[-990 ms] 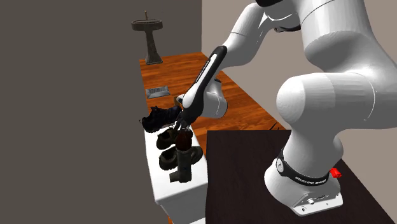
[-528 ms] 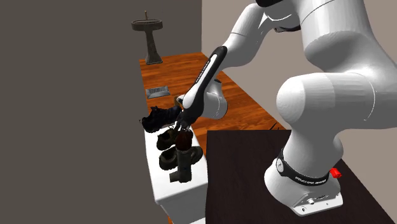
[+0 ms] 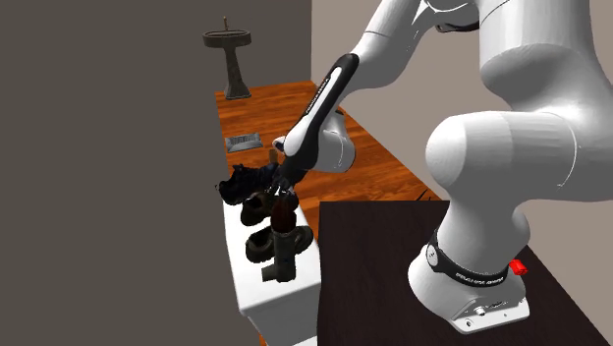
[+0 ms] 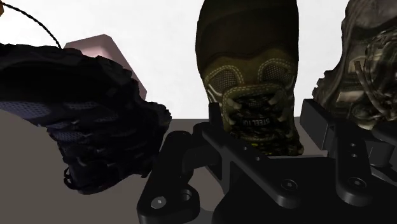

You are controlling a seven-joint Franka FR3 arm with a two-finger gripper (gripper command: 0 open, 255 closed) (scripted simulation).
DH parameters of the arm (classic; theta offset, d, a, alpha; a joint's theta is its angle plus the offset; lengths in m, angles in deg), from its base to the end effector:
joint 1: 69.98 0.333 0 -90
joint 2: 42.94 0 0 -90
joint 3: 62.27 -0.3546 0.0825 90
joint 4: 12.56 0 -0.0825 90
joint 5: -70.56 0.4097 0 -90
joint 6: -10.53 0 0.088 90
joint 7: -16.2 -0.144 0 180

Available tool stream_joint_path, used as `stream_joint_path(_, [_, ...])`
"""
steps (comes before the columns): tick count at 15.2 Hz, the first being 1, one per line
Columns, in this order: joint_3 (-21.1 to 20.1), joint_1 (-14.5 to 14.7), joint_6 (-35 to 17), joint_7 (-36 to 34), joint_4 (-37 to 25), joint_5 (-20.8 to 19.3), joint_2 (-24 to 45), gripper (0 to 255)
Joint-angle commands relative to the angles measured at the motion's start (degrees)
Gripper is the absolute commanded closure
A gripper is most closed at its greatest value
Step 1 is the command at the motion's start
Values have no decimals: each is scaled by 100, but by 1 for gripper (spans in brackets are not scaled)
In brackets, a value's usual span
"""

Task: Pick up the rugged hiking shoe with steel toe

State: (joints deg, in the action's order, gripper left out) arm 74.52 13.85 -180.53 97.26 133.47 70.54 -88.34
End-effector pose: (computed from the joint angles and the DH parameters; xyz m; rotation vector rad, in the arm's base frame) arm 0.3387 -0.3319 0.0658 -2.9849 -0.4218 -0.8158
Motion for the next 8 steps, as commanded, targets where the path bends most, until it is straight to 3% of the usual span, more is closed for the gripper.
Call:
stream_joint_path(1, [-140, -105, 91, -65, 76, 21, 162, 255])
stream_joint_path(6, [-571, -478, 364, -226, 264, 58, 571, 255])
stream_joint_path(8, [-586, -491, 373, -231, 269, 60, 583, 255])
